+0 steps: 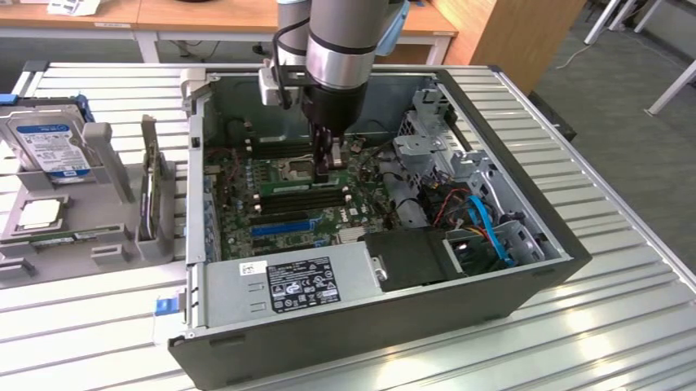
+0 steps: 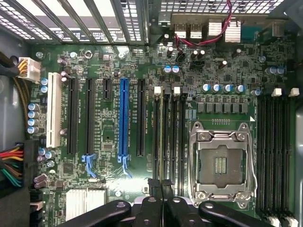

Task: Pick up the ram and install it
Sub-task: 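Insert the ram into the slot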

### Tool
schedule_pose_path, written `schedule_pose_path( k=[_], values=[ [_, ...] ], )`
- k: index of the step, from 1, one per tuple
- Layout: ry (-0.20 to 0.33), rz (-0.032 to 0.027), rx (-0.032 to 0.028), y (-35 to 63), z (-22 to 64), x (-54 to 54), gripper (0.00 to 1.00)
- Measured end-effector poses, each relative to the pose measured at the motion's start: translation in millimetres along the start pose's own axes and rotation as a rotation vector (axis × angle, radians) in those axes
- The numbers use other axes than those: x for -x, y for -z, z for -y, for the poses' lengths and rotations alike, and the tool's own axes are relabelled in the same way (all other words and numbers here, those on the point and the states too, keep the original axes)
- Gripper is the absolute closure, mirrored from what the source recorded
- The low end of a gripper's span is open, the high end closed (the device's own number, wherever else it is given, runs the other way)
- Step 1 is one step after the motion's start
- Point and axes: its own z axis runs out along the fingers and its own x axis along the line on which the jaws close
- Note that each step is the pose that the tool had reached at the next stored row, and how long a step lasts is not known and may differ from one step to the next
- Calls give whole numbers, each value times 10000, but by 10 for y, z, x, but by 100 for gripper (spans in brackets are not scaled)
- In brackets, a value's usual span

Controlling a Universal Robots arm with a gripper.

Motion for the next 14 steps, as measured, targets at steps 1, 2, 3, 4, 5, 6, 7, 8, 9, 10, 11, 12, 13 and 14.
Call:
schedule_pose_path(
  k=[1,2,3,4,5,6,7,8,9,10,11,12,13,14],
  values=[
    [0,-1,1,-6,0,0,88],
    [0,0,1,-13,0,0,88],
    [0,0,0,-19,1,0,88],
    [0,0,0,-25,1,0,88],
    [0,0,0,-29,1,0,88],
    [0,-3,2,-30,1,0,88],
    [0,-3,2,-30,1,0,88],
    [0,-3,2,-30,1,0,88],
    [0,-2,1,-31,1,0,88],
    [0,0,0,-32,1,0,88],
    [0,-1,1,-31,1,0,88],
    [-1,0,0,-31,1,0,88],
    [-3,0,0,-31,2,0,88],
    [-1,0,0,-32,6,0,88]
  ],
)
